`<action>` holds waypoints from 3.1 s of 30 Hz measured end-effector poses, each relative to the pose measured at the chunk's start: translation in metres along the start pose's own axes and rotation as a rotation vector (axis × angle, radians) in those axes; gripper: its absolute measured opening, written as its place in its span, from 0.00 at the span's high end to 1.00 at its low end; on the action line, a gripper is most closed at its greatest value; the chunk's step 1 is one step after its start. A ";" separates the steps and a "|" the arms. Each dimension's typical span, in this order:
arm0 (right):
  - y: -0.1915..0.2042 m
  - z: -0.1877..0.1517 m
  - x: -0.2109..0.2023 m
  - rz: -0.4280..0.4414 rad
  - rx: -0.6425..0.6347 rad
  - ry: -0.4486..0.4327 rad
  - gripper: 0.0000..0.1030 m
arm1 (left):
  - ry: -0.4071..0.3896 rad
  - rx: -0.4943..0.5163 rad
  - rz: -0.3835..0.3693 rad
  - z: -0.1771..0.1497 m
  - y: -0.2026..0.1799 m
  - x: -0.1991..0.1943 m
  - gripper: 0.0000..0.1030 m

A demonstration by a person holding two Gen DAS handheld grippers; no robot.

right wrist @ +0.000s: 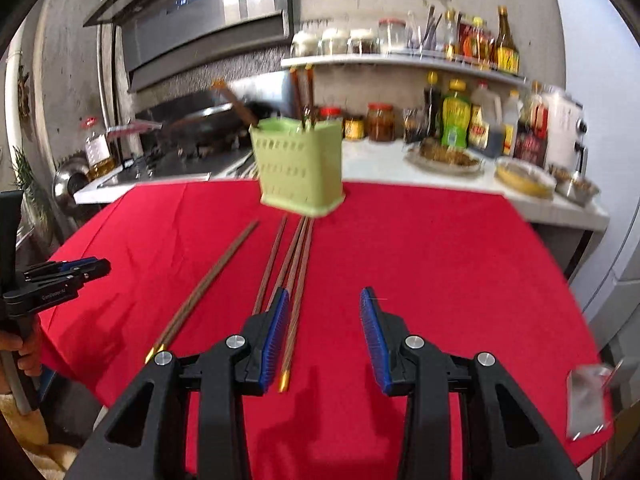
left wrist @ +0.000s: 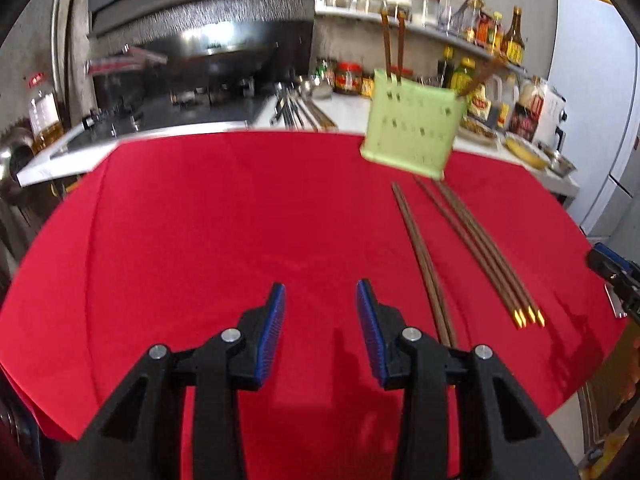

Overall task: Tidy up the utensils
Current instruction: 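Move both open tools back toward the remaining chopsticks, then close the right tool on a chopstick while the left tool lowers onto another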

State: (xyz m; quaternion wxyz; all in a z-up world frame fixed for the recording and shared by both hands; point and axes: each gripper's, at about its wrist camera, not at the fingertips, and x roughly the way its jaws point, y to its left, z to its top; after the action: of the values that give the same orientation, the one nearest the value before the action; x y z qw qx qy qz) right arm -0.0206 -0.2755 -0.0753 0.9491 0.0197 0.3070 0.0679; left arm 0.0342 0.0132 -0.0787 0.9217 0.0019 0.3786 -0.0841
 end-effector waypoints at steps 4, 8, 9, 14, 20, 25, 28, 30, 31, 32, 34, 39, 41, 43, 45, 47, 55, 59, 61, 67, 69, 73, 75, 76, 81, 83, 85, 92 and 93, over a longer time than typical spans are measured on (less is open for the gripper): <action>0.009 -0.012 0.015 0.016 -0.013 0.057 0.62 | 0.026 -0.006 -0.021 -0.012 -0.002 0.005 0.65; 0.011 -0.015 0.027 0.022 -0.006 0.084 0.63 | 0.032 0.005 -0.006 -0.008 -0.004 0.010 0.65; 0.012 -0.015 0.029 0.023 -0.005 0.089 0.63 | 0.036 0.002 -0.007 -0.007 -0.004 0.012 0.65; 0.014 -0.013 0.041 0.022 -0.006 0.115 0.80 | 0.050 0.016 -0.019 -0.008 -0.010 0.017 0.65; 0.016 -0.013 0.051 0.050 0.000 0.151 0.85 | 0.065 0.014 -0.027 -0.008 -0.012 0.024 0.65; 0.017 -0.015 0.059 0.032 -0.008 0.177 0.85 | 0.066 0.009 -0.038 -0.008 -0.010 0.024 0.65; 0.015 -0.017 0.062 0.043 -0.004 0.185 0.87 | 0.068 0.017 -0.047 -0.007 -0.013 0.024 0.65; 0.016 -0.018 0.065 0.038 -0.012 0.188 0.87 | 0.068 0.021 -0.052 -0.007 -0.015 0.024 0.65; 0.016 -0.018 0.066 0.033 -0.018 0.191 0.87 | 0.069 0.021 -0.054 -0.006 -0.016 0.024 0.65; 0.017 -0.019 0.066 0.027 -0.028 0.188 0.88 | 0.070 0.021 -0.059 -0.006 -0.018 0.025 0.65; 0.015 -0.019 0.065 0.010 -0.034 0.185 0.93 | 0.075 0.023 -0.069 -0.005 -0.021 0.027 0.65; 0.002 -0.022 0.060 -0.033 -0.018 0.183 0.93 | 0.092 0.029 -0.100 -0.004 -0.029 0.033 0.65; -0.003 -0.023 0.059 -0.029 -0.006 0.184 0.93 | 0.098 0.033 -0.124 -0.003 -0.035 0.035 0.65; -0.007 -0.023 0.057 -0.023 0.002 0.184 0.93 | 0.106 0.047 -0.156 -0.003 -0.041 0.038 0.65; -0.008 -0.024 0.057 -0.024 0.003 0.182 0.93 | 0.126 0.051 -0.193 -0.002 -0.048 0.042 0.65; -0.009 -0.024 0.056 -0.026 0.002 0.177 0.93 | 0.148 0.049 -0.201 -0.002 -0.052 0.048 0.65; -0.011 -0.024 0.055 -0.030 0.001 0.172 0.93 | 0.159 0.144 -0.126 -0.003 -0.072 0.053 0.65; -0.009 -0.025 0.056 -0.035 -0.008 0.171 0.93 | 0.151 0.250 -0.011 -0.007 -0.080 0.053 0.65; -0.010 -0.025 0.055 -0.031 -0.006 0.167 0.93 | 0.151 0.246 0.005 -0.007 -0.076 0.051 0.65; -0.012 -0.030 0.051 -0.005 0.000 0.160 0.90 | 0.153 0.195 -0.088 -0.012 -0.052 0.037 0.65; -0.012 -0.033 0.048 -0.004 -0.004 0.148 0.90 | 0.142 0.226 -0.107 -0.019 -0.055 0.029 0.65; -0.012 -0.036 0.046 -0.007 0.006 0.123 0.90 | 0.144 0.252 -0.117 -0.029 -0.064 0.026 0.72; -0.012 -0.037 0.045 -0.015 0.009 0.118 0.91 | 0.128 0.267 -0.072 -0.031 -0.070 0.030 0.77; -0.012 -0.037 0.045 -0.020 0.006 0.116 0.92 | 0.125 0.277 -0.059 -0.030 -0.073 0.030 0.77; -0.011 -0.040 0.043 -0.022 -0.003 0.110 0.91 | 0.137 0.265 -0.040 -0.029 -0.072 0.031 0.78; -0.010 -0.041 0.042 -0.021 -0.011 0.107 0.91 | 0.139 0.256 -0.022 -0.029 -0.069 0.031 0.78; -0.010 -0.042 0.042 -0.023 -0.008 0.099 0.91 | 0.138 0.247 -0.021 -0.028 -0.068 0.031 0.78; -0.009 -0.044 0.041 -0.044 -0.017 0.092 0.88 | 0.116 0.235 -0.023 -0.031 -0.067 0.029 0.78; -0.009 -0.044 0.040 -0.046 -0.014 0.091 0.88 | 0.111 0.237 -0.020 -0.032 -0.067 0.028 0.78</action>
State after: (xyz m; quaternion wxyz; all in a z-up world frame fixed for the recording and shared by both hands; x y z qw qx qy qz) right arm -0.0134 -0.2787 -0.1353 0.9355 0.0027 0.3498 0.0490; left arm 0.0211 -0.0552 -0.1173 0.8918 0.1117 0.4164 -0.1373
